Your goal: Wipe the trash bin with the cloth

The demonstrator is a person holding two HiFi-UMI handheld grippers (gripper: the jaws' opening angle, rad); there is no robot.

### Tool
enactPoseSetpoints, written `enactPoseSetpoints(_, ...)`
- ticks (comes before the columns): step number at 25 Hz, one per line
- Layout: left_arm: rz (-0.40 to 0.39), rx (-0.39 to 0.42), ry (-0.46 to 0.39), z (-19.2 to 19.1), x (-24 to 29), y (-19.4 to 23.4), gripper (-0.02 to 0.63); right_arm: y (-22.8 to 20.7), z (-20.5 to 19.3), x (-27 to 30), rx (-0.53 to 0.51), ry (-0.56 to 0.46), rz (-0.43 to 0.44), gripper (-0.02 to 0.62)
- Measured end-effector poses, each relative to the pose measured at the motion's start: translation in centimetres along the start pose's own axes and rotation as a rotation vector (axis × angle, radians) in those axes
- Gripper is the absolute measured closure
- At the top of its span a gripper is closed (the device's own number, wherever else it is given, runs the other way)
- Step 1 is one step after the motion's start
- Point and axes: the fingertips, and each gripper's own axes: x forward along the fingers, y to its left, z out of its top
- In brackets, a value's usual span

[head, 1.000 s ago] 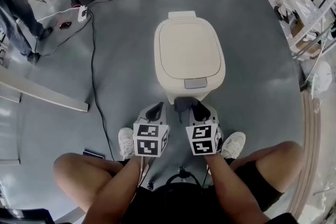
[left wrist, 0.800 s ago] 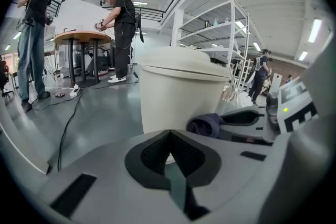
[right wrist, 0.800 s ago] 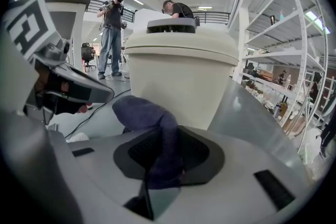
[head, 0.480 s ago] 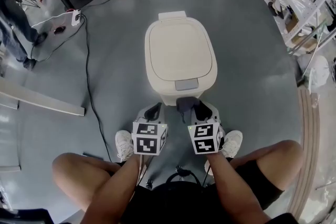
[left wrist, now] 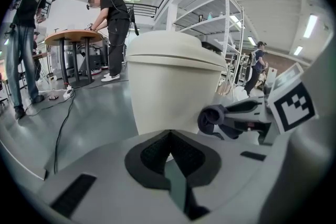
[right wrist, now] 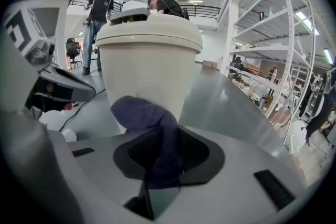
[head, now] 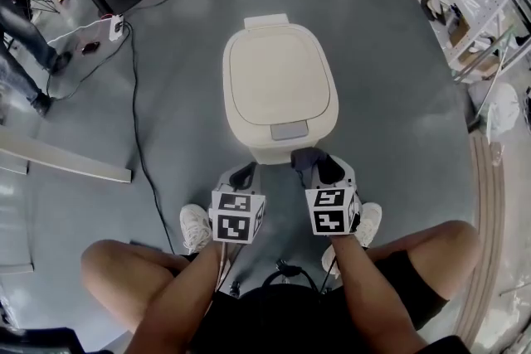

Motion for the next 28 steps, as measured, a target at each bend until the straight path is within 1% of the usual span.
enactPoseSetpoints(7, -0.003, 0.005, 0.003, -0.1, 0.1, -0.3, 0.606, -1.9, -0.9, 0.4, 0.001, 0.041, -0.041, 0.502)
enactPoseSetpoints(11, 0.011, -0.003, 0.011, -0.7, -0.1, 0.6, 0.606, -1.6, -1.4, 0.2, -0.024, 0.066, -0.03, 0.502)
enactPoseSetpoints(16, 0.035, -0.031, 0.036, -2.0, -0.5, 2.5, 0.606, 0.9, -2.5, -0.3, -0.081, 0.083, 0.024, 0.502)
enactPoseSetpoints(20, 0.041, -0.04, 0.049, -2.9, -0.8, 3.4, 0.606, 4.3, -2.8, 0.0, -0.125, 0.091, 0.091, 0.502)
enactPoseSetpoints(23, 0.046, -0.063, 0.059, -3.6, -1.1, 4.0, 0.606, 7.6, -2.8, 0.6, -0.206, 0.092, 0.161, 0.502)
enactPoseSetpoints(25, 0.053, -0.059, 0.078, -4.4, -1.2, 4.4, 0.606, 9.7, -2.7, 1.2, -0.262, 0.091, 0.201, 0.502)
enactPoseSetpoints(28, 0.067, -0.068, 0.097, -5.3, -1.3, 5.1, 0.606, 11.7, -2.9, 2.2, -0.305, 0.102, 0.228, 0.502)
